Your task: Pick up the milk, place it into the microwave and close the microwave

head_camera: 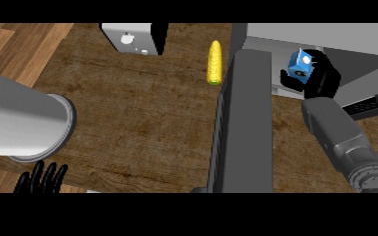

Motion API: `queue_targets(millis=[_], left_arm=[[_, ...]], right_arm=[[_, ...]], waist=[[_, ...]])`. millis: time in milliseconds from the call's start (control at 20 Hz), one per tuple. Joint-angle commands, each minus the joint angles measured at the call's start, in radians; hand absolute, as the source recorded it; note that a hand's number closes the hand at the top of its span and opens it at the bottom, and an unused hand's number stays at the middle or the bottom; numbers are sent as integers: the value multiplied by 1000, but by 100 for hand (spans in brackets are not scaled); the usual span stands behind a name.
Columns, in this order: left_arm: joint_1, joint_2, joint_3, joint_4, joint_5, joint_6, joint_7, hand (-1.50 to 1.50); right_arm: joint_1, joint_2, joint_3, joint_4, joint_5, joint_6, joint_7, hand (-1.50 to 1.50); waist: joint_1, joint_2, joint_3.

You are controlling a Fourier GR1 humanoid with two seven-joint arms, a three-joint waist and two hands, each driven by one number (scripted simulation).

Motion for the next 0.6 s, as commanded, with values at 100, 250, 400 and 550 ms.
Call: queue_targets(millis=[100,250,400,550], left_arm=[[-30,0,-16,5,-14,2,15,-150],[-41,-2,-1,26,-6,8,16,-150],[-58,-2,-12,33,-18,9,23,-150],[-67,-5,14,45,-17,20,2,-150]], right_arm=[[40,-7,98,39,104,-188,202,-150],[-64,78,144,15,146,54,37,-150],[-94,108,144,21,146,99,48,-150],[-93,113,149,21,150,142,34,-150]], waist=[[23,3,2],[27,-14,12],[23,-12,12],[14,-16,12]])
